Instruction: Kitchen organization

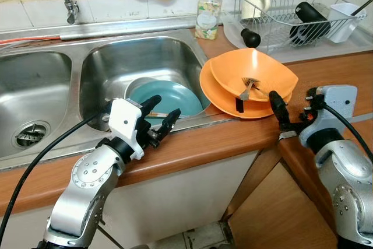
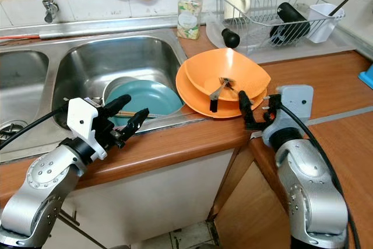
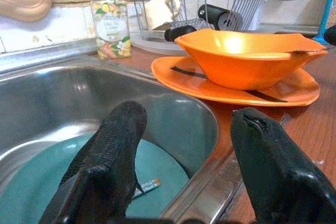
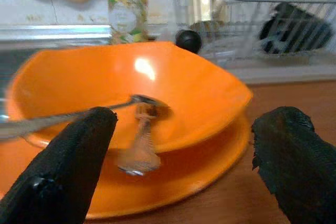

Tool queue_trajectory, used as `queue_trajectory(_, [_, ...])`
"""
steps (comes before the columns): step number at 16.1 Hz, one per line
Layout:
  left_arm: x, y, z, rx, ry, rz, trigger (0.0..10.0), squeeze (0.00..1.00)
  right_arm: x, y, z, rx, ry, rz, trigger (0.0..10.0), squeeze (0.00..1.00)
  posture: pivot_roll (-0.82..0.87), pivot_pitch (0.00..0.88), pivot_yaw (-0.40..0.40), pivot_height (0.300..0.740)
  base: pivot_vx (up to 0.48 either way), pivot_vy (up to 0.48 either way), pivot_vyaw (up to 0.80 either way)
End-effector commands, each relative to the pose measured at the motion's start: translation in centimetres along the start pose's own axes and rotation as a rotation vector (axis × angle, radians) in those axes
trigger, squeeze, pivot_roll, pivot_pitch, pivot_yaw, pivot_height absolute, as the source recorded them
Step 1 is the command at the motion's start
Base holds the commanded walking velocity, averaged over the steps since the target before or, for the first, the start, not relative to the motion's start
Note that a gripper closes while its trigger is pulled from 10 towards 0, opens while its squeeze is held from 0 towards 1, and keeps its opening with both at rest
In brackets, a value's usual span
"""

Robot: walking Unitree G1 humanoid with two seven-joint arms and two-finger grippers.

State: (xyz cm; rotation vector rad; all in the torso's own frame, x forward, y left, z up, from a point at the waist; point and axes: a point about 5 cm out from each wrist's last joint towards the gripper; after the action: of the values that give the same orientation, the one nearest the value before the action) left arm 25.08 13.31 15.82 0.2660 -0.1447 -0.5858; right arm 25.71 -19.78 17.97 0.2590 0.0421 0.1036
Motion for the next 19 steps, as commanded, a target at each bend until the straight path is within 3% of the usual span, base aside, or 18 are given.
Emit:
queue_trajectory(1, [0.25, -0.07, 0.35, 0.013, -0.009, -0.010, 10.0, 0.00, 0.09, 0.26, 0.54, 0.038, -0.010, 0.028, 1.2, 0.00, -0.04, 0.000, 0.004, 0.740, 0.000, 0.000, 0.00])
queue_trajectory(2, [0.28, -0.08, 0.37, 0.011, -0.010, -0.009, 10.0, 0.00, 0.02, 0.53, 0.30, 0.056, 0.010, 0.057, 0.0, 0.00, -0.04, 0.000, 0.004, 0.740, 0.000, 0.000, 0.00])
queue_trajectory(7, [0.42, -0.27, 0.52, 0.005, -0.018, -0.018, 10.0, 0.00, -0.01, 1.03, -0.02, 0.074, 0.036, 0.111, 0.0, 0.00, -0.04, 0.000, 0.002, 0.740, 0.000, 0.000, 0.00])
queue_trajectory(19, [0.40, -0.55, 0.54, -0.005, -0.029, -0.044, 10.0, 0.00, -0.43, 0.93, -0.37, 0.125, 0.038, 0.103, 0.0, 0.00, -0.04, 0.000, 0.007, 0.740, 0.000, 0.000, 0.00])
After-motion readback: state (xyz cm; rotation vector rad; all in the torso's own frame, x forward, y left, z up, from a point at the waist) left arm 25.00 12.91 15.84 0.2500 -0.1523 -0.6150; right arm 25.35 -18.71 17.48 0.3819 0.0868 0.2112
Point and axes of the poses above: a point about 5 cm out from each wrist's last joint towards the gripper, its own x axis pointing out of the wrist towards the gripper, its own z axis along the axis of the wrist's last joint, y = z × x, and after that the axes turned 12 degrees about x, right-handed
